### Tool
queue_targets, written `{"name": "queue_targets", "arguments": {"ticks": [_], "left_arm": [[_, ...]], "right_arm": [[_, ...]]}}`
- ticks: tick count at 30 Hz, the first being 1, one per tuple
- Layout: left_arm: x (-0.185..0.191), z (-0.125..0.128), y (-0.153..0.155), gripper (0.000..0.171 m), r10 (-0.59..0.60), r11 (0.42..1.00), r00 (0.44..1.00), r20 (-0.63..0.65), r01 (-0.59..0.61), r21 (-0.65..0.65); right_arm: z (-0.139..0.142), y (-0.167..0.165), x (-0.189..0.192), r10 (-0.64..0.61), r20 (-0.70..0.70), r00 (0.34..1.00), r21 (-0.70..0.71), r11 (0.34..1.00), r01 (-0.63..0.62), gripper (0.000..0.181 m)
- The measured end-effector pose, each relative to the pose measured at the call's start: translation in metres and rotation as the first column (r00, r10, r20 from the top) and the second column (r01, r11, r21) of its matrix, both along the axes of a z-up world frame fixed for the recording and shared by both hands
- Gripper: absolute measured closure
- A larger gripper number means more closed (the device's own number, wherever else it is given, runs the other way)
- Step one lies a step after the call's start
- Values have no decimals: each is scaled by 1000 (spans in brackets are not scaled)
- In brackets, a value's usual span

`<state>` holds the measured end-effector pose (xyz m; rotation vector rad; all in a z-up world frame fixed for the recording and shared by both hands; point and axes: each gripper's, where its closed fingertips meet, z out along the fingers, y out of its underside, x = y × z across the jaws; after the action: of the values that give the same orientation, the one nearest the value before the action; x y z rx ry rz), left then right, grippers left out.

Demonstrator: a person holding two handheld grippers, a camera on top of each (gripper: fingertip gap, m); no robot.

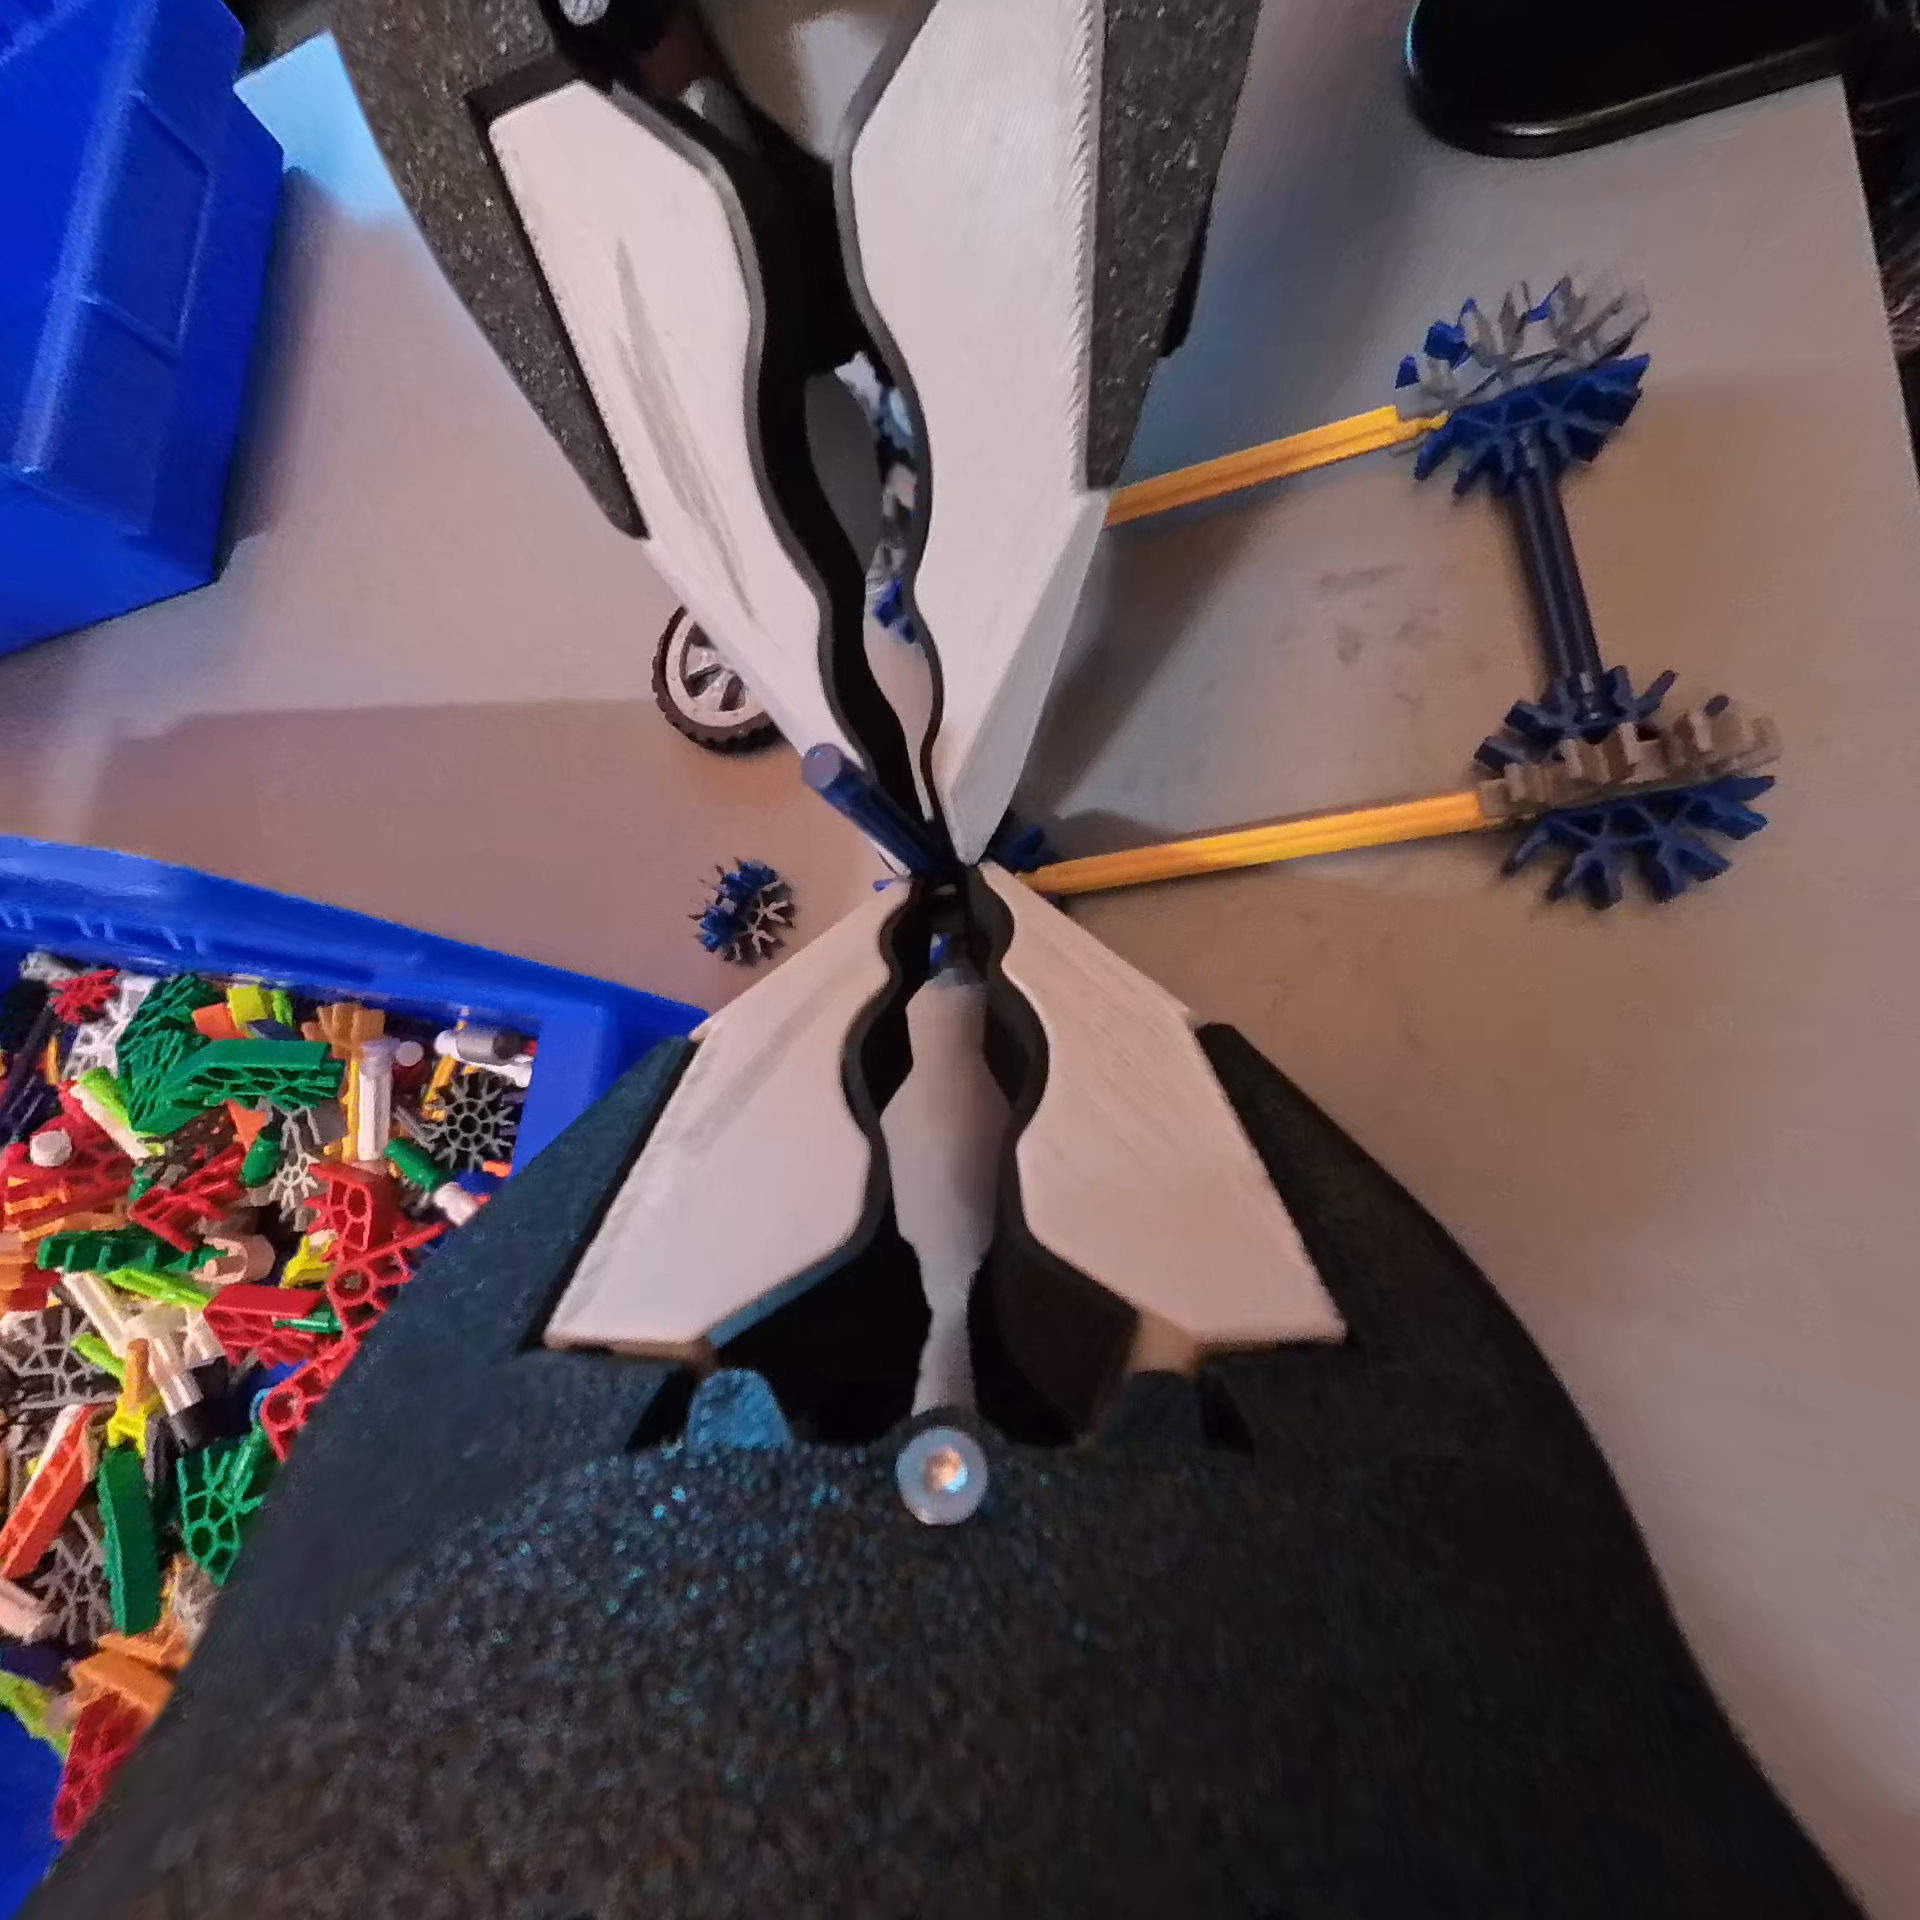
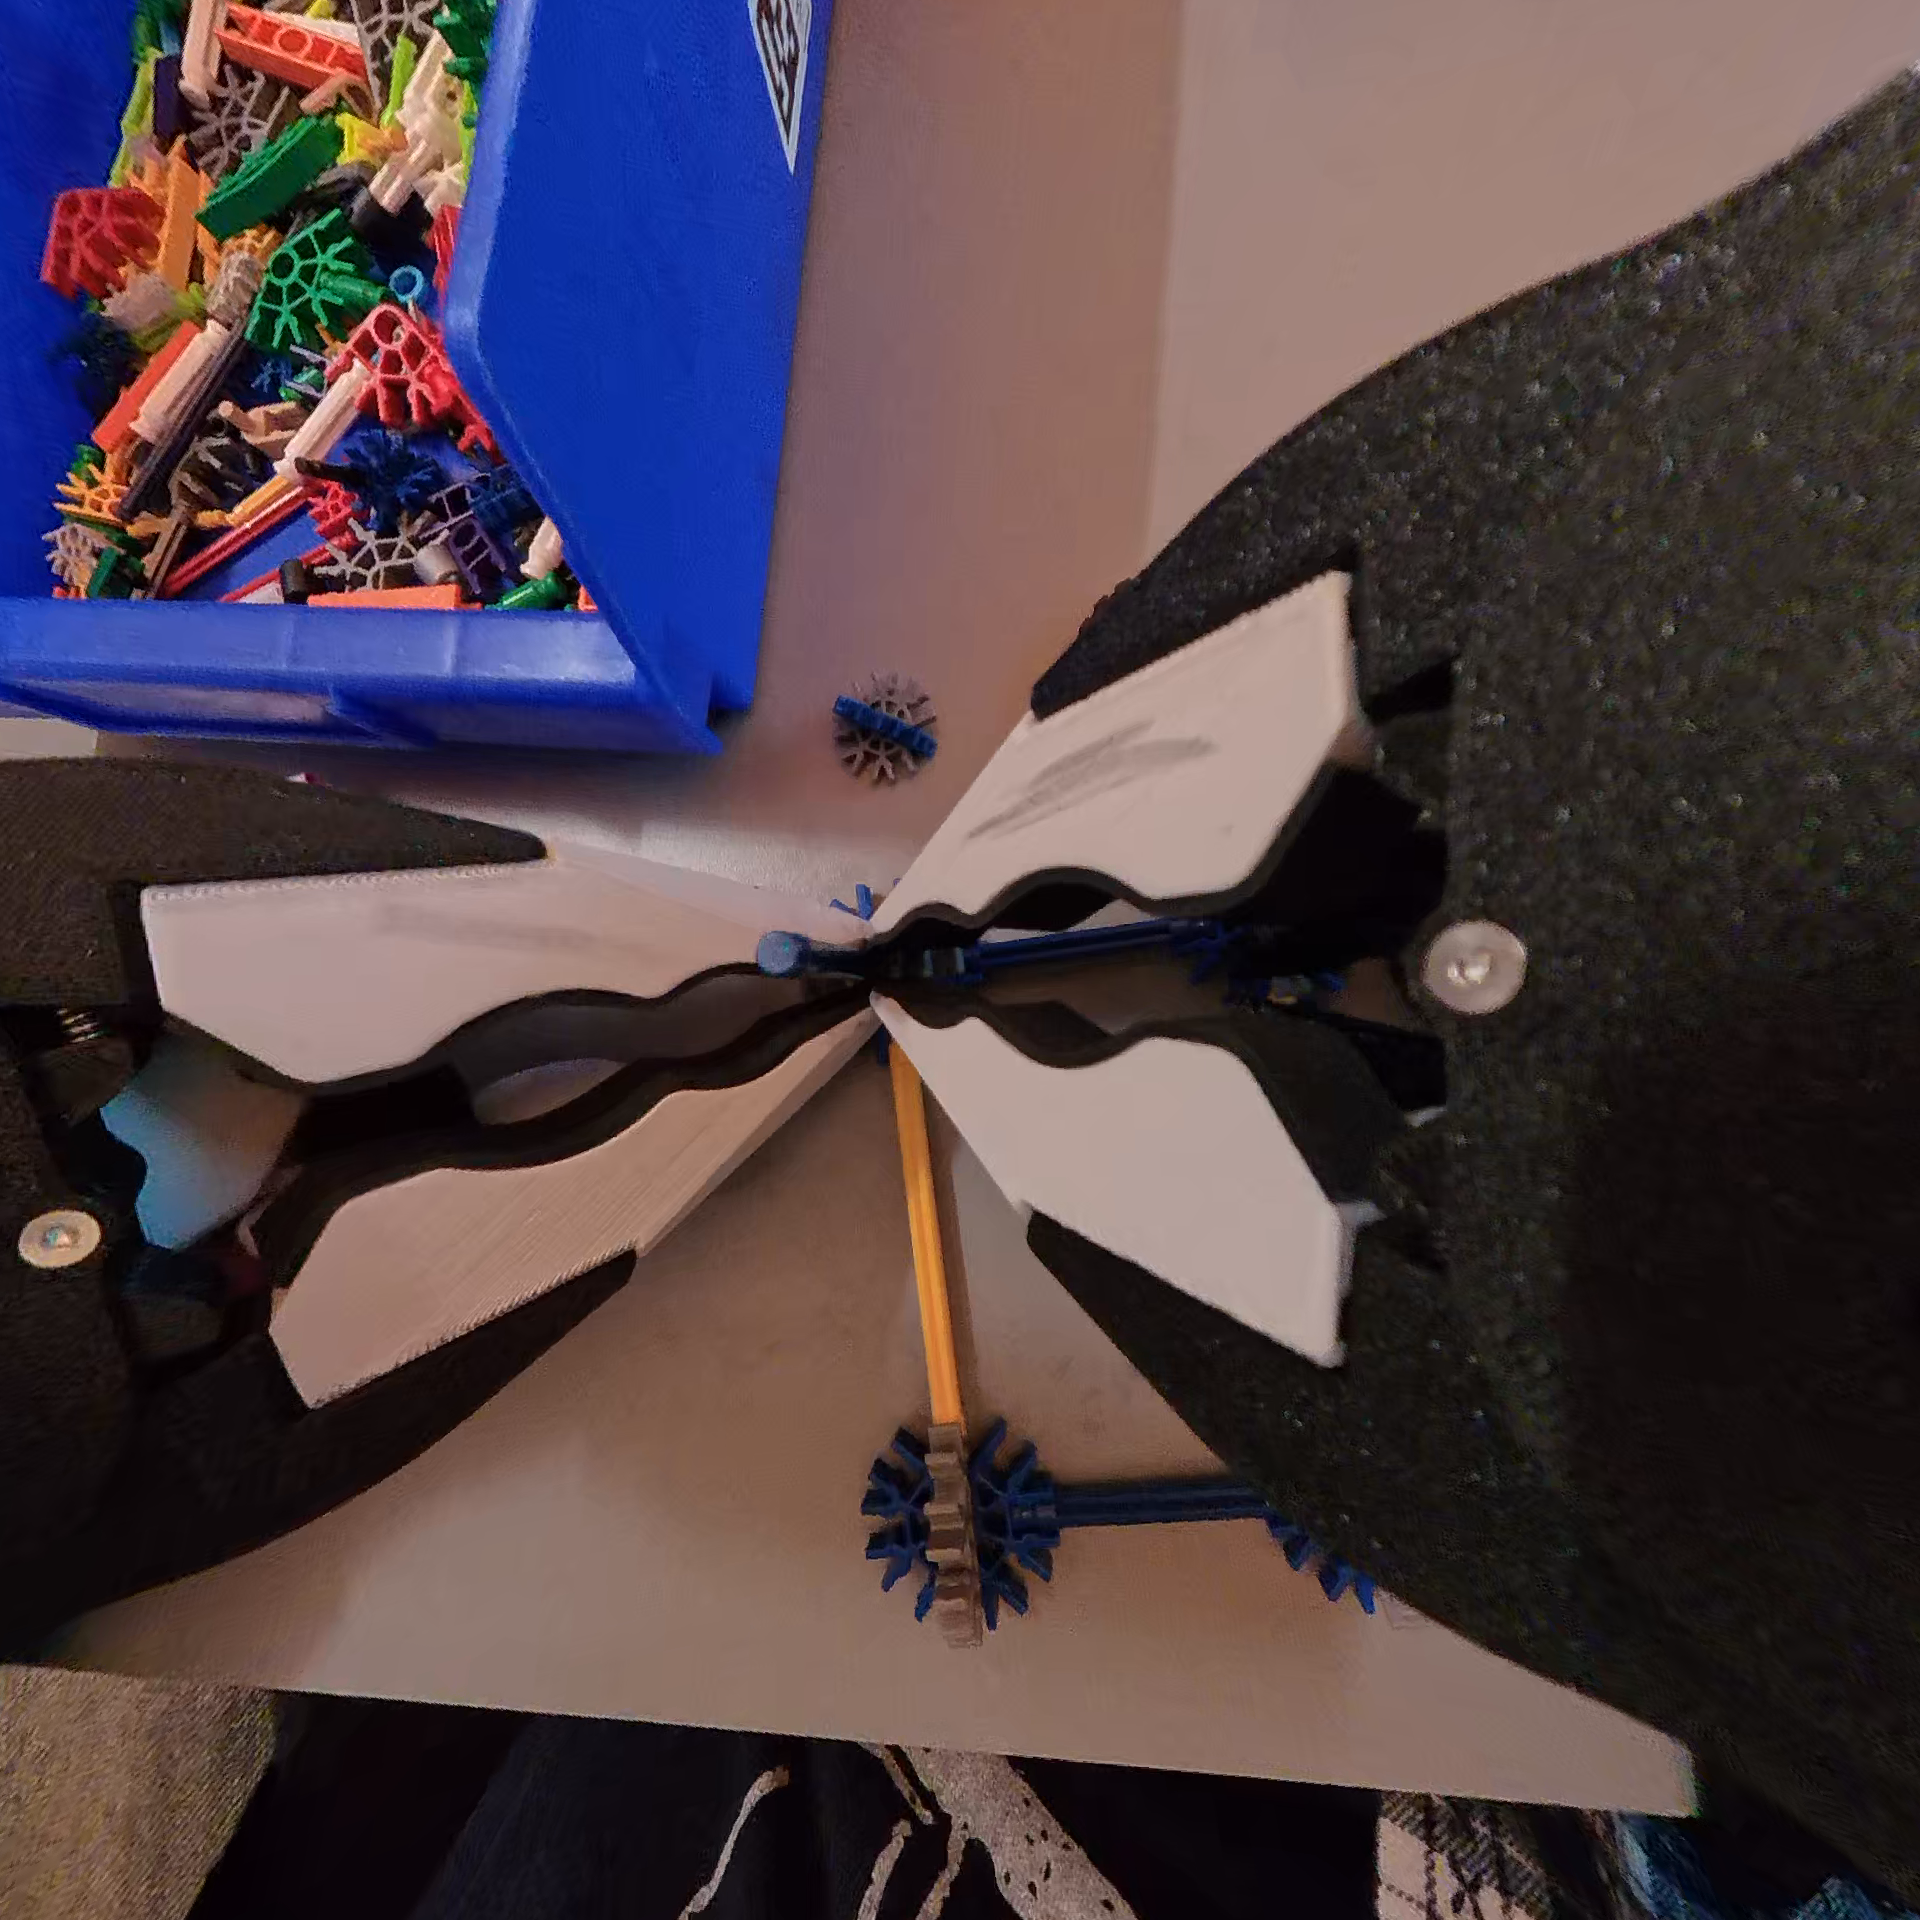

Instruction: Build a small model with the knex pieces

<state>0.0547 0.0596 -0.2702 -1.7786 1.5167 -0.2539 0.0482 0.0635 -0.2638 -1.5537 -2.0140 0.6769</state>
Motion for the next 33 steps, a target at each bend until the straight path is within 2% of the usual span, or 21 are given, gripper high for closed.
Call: {"name": "queue_targets", "arguments": {"ticks": [1, 2, 4, 7, 10, 14, 18, 22, 24, 28, 31, 33], "left_arm": [[-1, 0, 0, 167, 8, 1000, 1000, -1, -8, -24], [-2, 0, 0, 166, 21, 999, 1000, 5, -21, -50], [-3, 1, 5, 165, 57, 998, 998, 5, -56, -17], [-9, 4, 6, 148, 123, 992, 992, 22, -123, 6], [-15, 18, 3, 146, 155, 988, 984, 87, -157, 13], [-31, 31, 0, 146, 188, 980, 979, 82, -192, 46], [-58, 60, 2, 147, 232, 967, 967, 106, -241, 87], [-100, 96, 30, 145, 342, 919, 932, 121, -359, 164], [-119, 107, 49, 136, 403, 891, 910, 100, -415, 184], [-144, 119, 91, 134, 466, 865, 885, 28, -462, 197], [-155, 121, 124, 136, 474, 869, 880, -31, -462, 178], [-156, 120, 145, 143, 463, 879, 884, -72, -447, 166]], "right_arm": [[0, 0, 0, -7, 3, 1000, -3, 1000, 7, 177], [0, 1, 0, -15, 1, 1000, -2, 1000, 15, 176], [-1, 4, 1, -36, -1, 999, 4, 999, 36, 173], [1, 8, 6, -48, 11, 999, 13, 999, 48, 171], [3, 11, 9, -59, 15, 998, 27, 998, 58, 172], [5, 17, 12, -82, 21, 996, 44, 996, 81, 172], [13, 25, 17, -121, 7, 993, 57, 991, 120, 172], [17, 26, 19, -130, 2, 992, 79, 988, 129, 172], [18, 28, 19, -138, 2, 990, 85, 987, 137, 172], [22, 29, 19, -149, -16, 989, 88, 985, 150, 172], [25, 29, 19, -155, -25, 988, 86, 984, 156, 172], [25, 29, 19, -157, -26, 987, 87, 984, 158, 172]]}}
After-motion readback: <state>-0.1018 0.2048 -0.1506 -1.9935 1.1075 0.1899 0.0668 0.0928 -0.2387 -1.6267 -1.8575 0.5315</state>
